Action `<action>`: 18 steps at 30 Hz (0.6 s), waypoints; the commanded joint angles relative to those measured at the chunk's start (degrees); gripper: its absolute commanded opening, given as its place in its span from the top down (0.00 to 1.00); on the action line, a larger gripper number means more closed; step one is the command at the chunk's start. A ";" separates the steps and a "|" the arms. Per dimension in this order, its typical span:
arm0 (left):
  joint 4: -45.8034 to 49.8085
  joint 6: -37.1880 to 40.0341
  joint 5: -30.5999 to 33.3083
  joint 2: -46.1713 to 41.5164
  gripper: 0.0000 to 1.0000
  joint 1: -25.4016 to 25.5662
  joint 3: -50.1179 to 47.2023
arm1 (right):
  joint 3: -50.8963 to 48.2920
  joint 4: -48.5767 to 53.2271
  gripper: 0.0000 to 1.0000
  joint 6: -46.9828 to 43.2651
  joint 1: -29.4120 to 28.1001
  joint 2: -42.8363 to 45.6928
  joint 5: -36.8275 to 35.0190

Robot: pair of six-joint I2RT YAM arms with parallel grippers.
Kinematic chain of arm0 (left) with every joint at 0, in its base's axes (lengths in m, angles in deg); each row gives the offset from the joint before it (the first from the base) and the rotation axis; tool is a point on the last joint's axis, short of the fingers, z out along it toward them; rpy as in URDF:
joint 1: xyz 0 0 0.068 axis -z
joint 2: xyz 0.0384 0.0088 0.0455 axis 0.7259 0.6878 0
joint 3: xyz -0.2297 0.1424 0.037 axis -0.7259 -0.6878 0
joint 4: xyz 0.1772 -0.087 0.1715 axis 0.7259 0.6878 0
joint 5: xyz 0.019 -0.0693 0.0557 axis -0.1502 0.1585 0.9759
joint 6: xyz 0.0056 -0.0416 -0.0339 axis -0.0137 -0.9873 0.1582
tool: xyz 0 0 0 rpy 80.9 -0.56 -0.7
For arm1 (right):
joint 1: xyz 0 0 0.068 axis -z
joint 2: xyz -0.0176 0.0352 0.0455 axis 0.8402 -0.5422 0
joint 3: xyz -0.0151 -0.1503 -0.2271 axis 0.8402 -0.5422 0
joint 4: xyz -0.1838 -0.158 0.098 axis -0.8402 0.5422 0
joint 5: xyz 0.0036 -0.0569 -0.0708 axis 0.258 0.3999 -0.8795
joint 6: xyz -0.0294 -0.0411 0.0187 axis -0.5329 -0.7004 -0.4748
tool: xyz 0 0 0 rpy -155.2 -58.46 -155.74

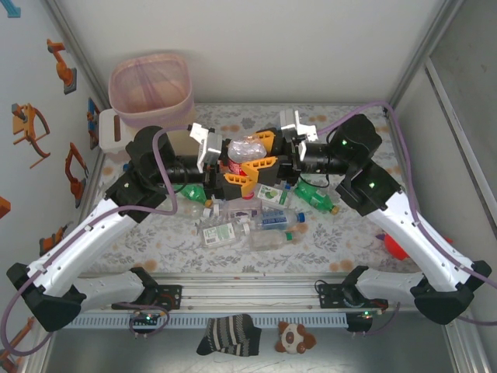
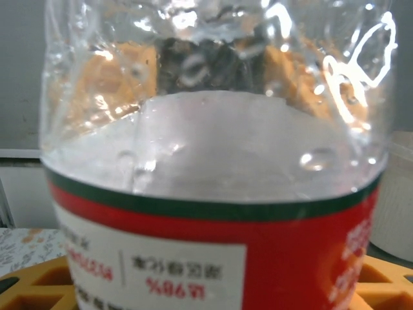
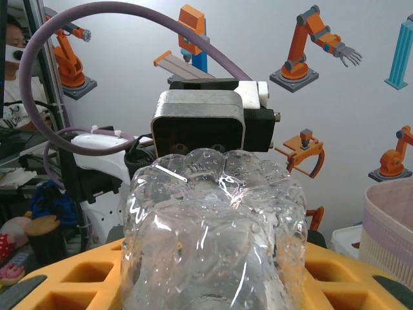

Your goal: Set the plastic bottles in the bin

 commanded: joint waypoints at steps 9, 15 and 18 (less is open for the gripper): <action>0.62 1.12 -0.27 -1.92 0.55 0.23 0.10 | -0.12 -1.84 0.57 -1.69 -1.08 1.24 -1.76; 2.55 2.71 1.31 -2.19 0.59 0.18 0.74 | -1.30 -0.98 0.37 -2.00 -1.21 2.75 -4.07; 3.34 3.44 3.69 -2.28 0.59 0.12 0.78 | -2.76 -0.17 0.26 -2.99 -1.20 4.62 -7.29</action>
